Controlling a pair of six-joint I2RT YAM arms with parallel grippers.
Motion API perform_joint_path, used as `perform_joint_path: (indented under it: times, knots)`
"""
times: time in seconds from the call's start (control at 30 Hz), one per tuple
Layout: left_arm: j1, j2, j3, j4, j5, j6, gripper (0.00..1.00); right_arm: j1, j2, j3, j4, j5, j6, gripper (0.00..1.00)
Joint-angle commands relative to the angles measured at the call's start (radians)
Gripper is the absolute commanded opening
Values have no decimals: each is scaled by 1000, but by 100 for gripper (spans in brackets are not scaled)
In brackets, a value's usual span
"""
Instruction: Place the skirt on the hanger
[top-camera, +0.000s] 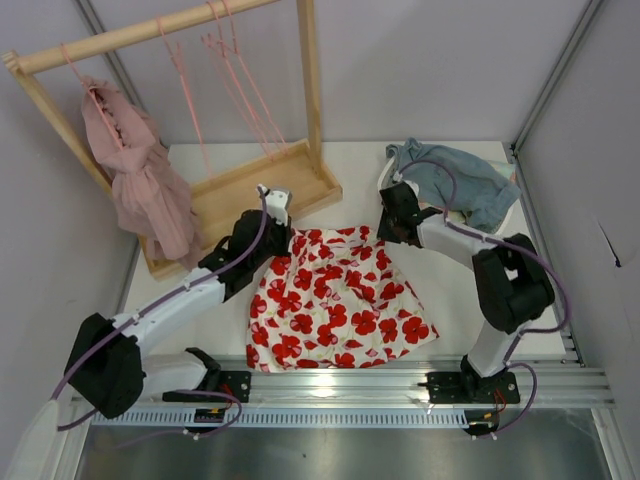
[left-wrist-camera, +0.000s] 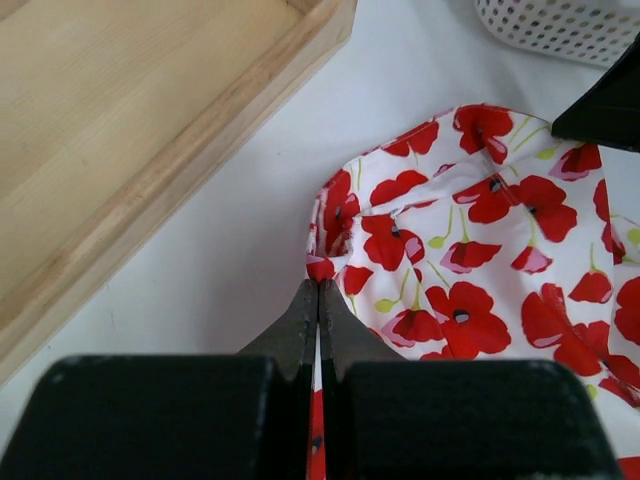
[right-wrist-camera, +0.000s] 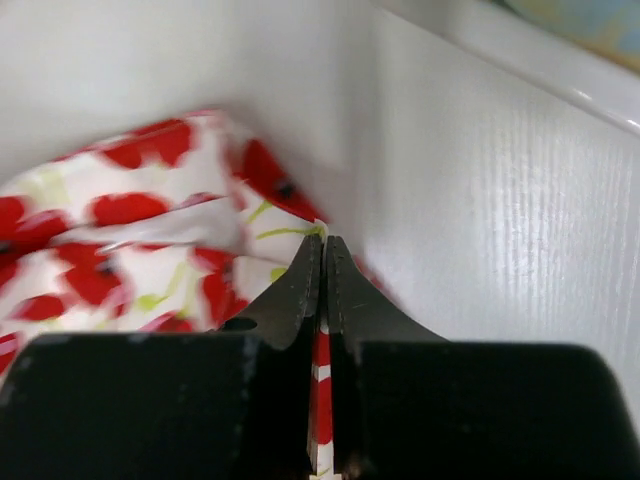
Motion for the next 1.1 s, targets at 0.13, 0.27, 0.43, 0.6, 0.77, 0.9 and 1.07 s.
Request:
perform_joint_path:
  times: [0.13,0.27,0.43,0.6,0.77,0.9,1.07]
  knots:
    - [6,-222,196,-94,42,112,0,24,-401,18,179,-177,-183,0]
    - [4,-363,267,-157,65,116,0,23,-590,2,156,-298,-217,0]
    - [4,-543,288,-247,104,112,0,23,-805,-77,16,-371,-175,0]
    - [4,-633,155,-336,101,21,0,24,-937,-266,-189,-326,-85,0]
    - [3,-721,-47,-326,194,-149,0,26,-1003,-477,-341,-328,67,18]
    - [-2,-735,-173,-284,281,-244,0,27,-1029,-512,-344,-349,113,45]
    - [-19,-644,-174,-303,289,-264,0,29,-995,-444,-347,-335,63,59]
